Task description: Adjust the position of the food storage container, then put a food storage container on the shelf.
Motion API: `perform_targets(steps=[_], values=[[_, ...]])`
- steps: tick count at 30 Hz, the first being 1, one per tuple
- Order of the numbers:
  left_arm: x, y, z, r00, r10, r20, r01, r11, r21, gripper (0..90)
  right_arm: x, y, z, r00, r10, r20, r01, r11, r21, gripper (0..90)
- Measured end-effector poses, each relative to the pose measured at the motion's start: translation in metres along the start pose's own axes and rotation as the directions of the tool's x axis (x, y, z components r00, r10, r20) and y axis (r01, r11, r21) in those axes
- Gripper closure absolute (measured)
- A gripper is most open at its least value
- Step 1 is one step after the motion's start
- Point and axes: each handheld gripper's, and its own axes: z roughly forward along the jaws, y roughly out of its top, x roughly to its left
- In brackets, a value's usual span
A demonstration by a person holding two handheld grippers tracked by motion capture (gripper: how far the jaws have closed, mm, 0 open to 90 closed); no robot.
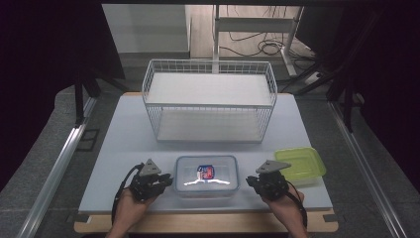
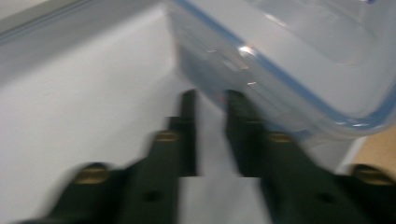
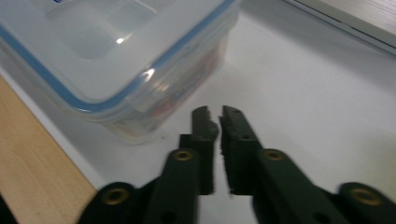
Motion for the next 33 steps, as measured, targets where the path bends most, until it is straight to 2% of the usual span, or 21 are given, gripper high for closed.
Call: perform_targets(steps=[2, 4, 7, 10, 13, 14, 17, 19, 22, 29, 33], values=[[0.006, -0.003, -0.003, 0.9997, -0.017, -0.017, 0.017, 0.9998, -0.005, 48.6, -0.002, -0.002, 0.000, 0.9998, 0.003, 0.021, -0.003, 1.000, -0.002, 70.2], [0.012, -0.006, -0.007, 0.9994, -0.032, -0.007, 0.032, 0.9992, -0.024, 35.5, -0.005, -0.003, 0.000, 0.9995, 0.013, 0.030, -0.013, 1.000, -0.005, 61.4], [0.016, -0.010, -0.010, 0.9994, -0.035, 0.008, 0.035, 0.9981, -0.051, 20.7, -0.008, -0.004, -0.001, 0.9991, 0.028, 0.033, -0.028, 0.999, -0.019, 49.9], [0.018, -0.012, -0.011, 0.9993, -0.033, 0.016, 0.034, 0.9964, -0.078, 12.4, -0.010, -0.003, -0.002, 0.9991, 0.032, 0.027, -0.031, 0.999, -0.035, 39.4], [0.018, -0.014, -0.011, 0.9998, -0.013, 0.012, 0.014, 0.9961, -0.088, 10.4, -0.012, -0.002, -0.001, 0.9995, 0.031, 0.008, -0.030, 0.998, -0.053, 30.0], [0.017, -0.014, -0.010, 0.9999, 0.011, 0.005, -0.011, 0.9961, -0.088, 9.6, -0.013, -0.002, -0.001, 0.9995, 0.030, -0.004, -0.030, 0.998, -0.062, 26.9], [0.017, -0.014, -0.009, 0.9995, 0.028, 0.018, -0.026, 0.9955, -0.091, 7.5, -0.013, 0.000, 0.001, 0.9988, 0.031, -0.039, -0.034, 0.997, -0.074, 18.5], [0.017, -0.013, -0.009, 0.9993, 0.027, 0.025, -0.025, 0.9958, -0.088, 7.5, -0.013, 0.000, 0.002, 0.9988, 0.027, -0.042, -0.030, 0.997, -0.073, 16.9], [0.014, -0.007, -0.012, 0.9988, 0.016, 0.047, -0.013, 0.9983, -0.058, 7.9, -0.012, 0.003, 0.002, 0.9963, 0.023, -0.083, -0.031, 0.995, -0.090, 10.6], [0.013, 0.005, -0.021, 0.9924, -0.020, 0.121, 0.028, 0.9973, -0.068, 7.3, -0.014, 0.009, 0.003, 0.9924, 0.037, -0.117, -0.049, 0.993, -0.104, 8.3], [0.013, 0.015, -0.017, 0.9908, -0.015, 0.135, 0.023, 0.9983, -0.054, 5.0, -0.013, 0.018, 0.002, 0.9897, 0.036, -0.138, -0.053, 0.991, -0.125, 7.0]])
